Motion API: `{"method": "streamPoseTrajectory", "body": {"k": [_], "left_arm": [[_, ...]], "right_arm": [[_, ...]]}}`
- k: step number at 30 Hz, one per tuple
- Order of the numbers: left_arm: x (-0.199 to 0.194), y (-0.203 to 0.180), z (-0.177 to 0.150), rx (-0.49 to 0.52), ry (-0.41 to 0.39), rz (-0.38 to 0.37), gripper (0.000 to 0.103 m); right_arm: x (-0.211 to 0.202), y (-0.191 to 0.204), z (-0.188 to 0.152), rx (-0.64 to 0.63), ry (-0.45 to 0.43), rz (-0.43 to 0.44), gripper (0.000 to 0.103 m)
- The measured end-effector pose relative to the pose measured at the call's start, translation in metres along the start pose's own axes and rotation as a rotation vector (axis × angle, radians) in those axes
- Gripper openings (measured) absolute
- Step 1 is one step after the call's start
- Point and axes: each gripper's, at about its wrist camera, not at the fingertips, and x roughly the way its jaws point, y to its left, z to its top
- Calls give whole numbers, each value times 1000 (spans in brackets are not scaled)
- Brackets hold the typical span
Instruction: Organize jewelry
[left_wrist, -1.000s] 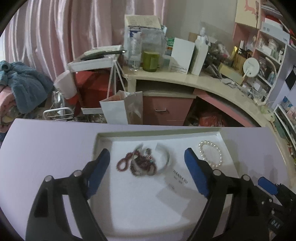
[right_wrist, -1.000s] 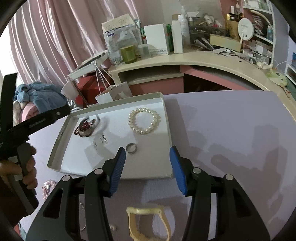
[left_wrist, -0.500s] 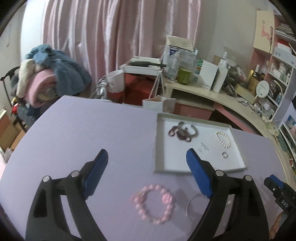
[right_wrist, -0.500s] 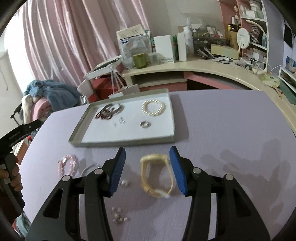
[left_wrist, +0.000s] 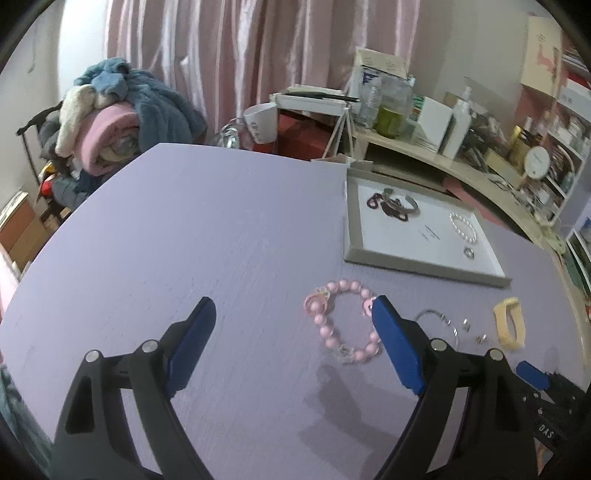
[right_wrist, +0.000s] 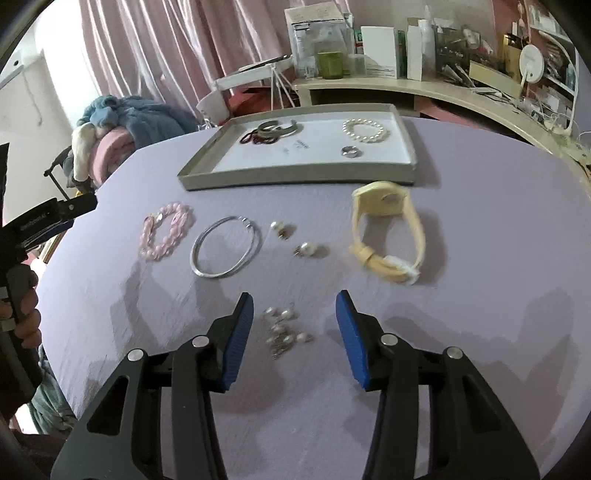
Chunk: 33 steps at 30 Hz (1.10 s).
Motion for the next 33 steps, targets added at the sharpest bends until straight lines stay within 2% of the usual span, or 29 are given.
{"method": "streamPoseTrajectory", "body": {"k": [1,4,7,13,14,15,16,17,18,22,27,33], "left_arm": [[3,3,-2,14,10,-10,87],[9,7,-5,53,41,-48,87],[17,9,-8,74,59,-65,87],[25,7,-14,87,87,-84,87],[28,7,-15,84,97,-81,87],[30,6,-16,81,107,-80,87],[32,6,-17,79,117,-77,87],[33,6,-17,79,119,-74,87],[35,6,-18,80,122,-68,87],[40,7,-17,65,134,-64,87],[49,5,-9,54,136,-60,87],[70,-6,1,61,154,-44,87]], "right_arm": [[2,5,-3,-1,-2,-37,48],[5,10,-8,59,1,-61,48],[9,18,-10,27,-2,-116,48],[25,23,-11,15,29,-155,48],[29,25,-12,0,40,-165,47],[31,29,-14,-30,35,-196,39],[31,33,-15,-58,34,-197,22],[31,33,-15,-52,39,-190,12],[31,31,-13,-32,48,-187,9],[24,18,-11,42,47,-131,9],[-16,7,7,80,-86,-81,9],[-44,-1,26,126,-178,-46,9]]}}
